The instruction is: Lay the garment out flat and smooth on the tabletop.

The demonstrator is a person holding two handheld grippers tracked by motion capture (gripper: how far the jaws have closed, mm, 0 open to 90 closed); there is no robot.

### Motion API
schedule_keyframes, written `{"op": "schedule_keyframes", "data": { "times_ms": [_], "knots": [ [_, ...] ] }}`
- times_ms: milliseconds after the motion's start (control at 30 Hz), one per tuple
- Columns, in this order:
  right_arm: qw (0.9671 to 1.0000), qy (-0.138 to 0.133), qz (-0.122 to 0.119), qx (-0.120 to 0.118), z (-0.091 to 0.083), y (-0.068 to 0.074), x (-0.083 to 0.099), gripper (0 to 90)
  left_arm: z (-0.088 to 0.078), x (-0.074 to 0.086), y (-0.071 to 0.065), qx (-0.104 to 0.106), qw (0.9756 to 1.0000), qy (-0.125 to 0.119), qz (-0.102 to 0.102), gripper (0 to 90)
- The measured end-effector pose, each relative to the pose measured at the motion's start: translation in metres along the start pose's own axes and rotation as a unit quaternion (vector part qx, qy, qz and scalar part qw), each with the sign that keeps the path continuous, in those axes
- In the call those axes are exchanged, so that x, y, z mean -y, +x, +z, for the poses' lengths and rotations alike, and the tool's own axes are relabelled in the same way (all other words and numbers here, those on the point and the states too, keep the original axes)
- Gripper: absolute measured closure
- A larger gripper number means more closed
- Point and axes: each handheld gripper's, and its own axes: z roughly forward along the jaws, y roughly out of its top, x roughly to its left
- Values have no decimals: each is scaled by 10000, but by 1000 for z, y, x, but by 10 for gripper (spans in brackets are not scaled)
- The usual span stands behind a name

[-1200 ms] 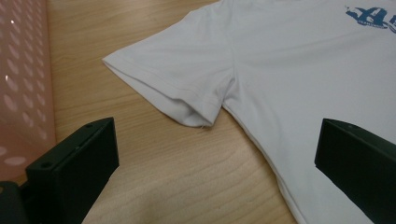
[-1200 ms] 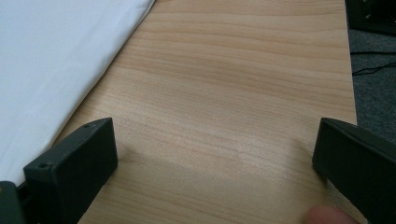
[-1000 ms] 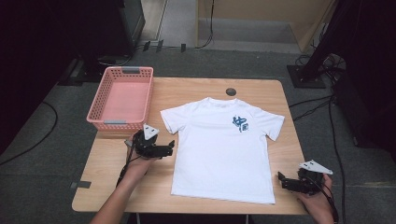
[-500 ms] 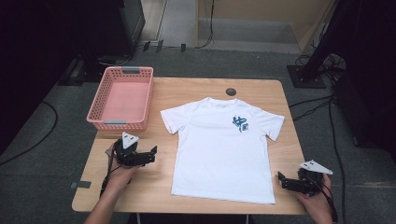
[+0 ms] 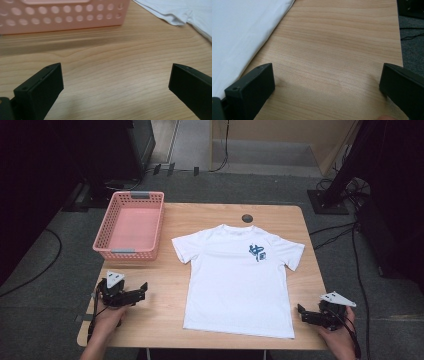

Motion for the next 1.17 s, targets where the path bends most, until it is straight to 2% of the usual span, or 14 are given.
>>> {"op": "schedule_keyframes", "data": {
  "times_ms": [333,433,500,533,633,733,767,967,1167],
  "knots": [
    [10000,2,0,1,0,0,0,0,-11,20,24,-237,9996,93,-150,0],
    [10000,3,2,2,0,0,0,0,-14,27,30,-384,9991,160,-118,0],
    [10000,1,4,9,0,0,0,0,-16,31,34,-388,9986,313,-189,0],
    [10000,2,6,11,0,0,0,0,-19,32,36,-415,9985,292,-198,0],
    [10000,0,8,12,0,0,0,0,-24,36,39,-564,9976,341,-229,0],
    [10000,1,7,13,0,0,0,0,-24,39,39,-725,9954,599,-196,0],
    [10000,1,8,14,0,0,0,0,-25,39,38,-777,9949,620,-166,0],
    [10000,1,9,14,0,0,0,0,-28,41,42,-911,9935,613,-301,0],
    [10000,0,16,30,0,0,0,0,-31,44,45,-926,9933,609,-318,0]
  ]
}}
